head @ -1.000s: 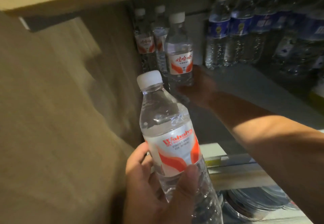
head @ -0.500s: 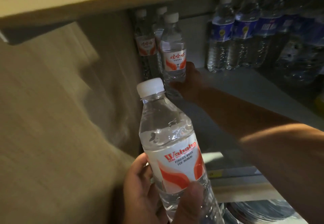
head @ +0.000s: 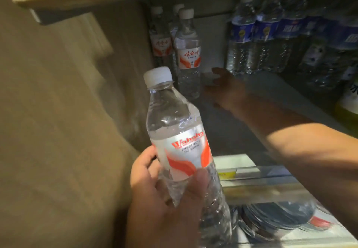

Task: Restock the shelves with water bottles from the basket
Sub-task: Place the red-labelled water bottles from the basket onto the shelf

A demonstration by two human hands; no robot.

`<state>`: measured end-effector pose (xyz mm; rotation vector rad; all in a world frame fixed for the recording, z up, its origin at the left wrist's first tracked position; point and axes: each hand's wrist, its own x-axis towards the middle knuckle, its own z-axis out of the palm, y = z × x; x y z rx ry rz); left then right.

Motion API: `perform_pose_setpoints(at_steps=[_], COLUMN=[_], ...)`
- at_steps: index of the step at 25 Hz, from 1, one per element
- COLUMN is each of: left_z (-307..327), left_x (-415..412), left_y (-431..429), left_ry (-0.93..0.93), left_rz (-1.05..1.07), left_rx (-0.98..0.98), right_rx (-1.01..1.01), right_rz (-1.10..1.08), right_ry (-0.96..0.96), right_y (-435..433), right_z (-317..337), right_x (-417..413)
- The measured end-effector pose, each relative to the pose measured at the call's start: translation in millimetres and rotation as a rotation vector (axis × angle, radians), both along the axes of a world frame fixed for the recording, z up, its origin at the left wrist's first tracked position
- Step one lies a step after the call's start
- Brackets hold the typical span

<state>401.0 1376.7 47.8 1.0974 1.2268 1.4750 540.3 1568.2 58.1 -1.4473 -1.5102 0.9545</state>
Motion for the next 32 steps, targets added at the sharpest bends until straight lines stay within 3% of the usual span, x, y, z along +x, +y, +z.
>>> perform_pose_setpoints(at_steps=[2,4,7,9,11,15,19,24,27,32], left_z=[-0.8,2.1,14.3,22.9,28.3,33.3,23.8,13.0,6.6,-0.4], left_x=[1.6,7.7,17.1,20.5,23.1,24.9,24.1,24.7,25.0,26.7], left_y=[-5.1,-12.3,-17.6,-16.5,-12.0,-5.6,-1.4,2.4,8.7,11.4], left_ry=[0.065,-0.036,-0.121,-0.173,-0.177,-0.001,-0.051,0.057,0.009,0.009], left_rz=[-0.005,0.069,0.074,0.033,0.021,0.045,0.208,0.368,0.414,0.402], left_rx=[0.022,0.009,0.008,0.022,0.008,0.086,0.131,0.259,0.229,0.189], right_rx=[0.017,-0.041,-0.170,-0.197,-0.137,0.001,0.105,0.157,0.179,0.211], right_rz=[0.079,0.246,0.725,0.842,0.772,0.638,0.472,0.331,0.305,0.325], right_ry=[0.219,0.409,0.435,0.415,0.425,0.469,0.416,0.401,0.281,0.266], right_y=[-45.4,-91.3,-141.4,-153.6,-152.0,-143.7,-130.6,-86.5,-60.8,-35.8], right_z=[6.5,11.0,17.1,16.6,14.7,15.7,16.8,20.3,5.3,-15.9], right_x=[11.1,23.1,34.1,35.4,31.2,16.3,5.2,-11.0,-22.9,-40.7])
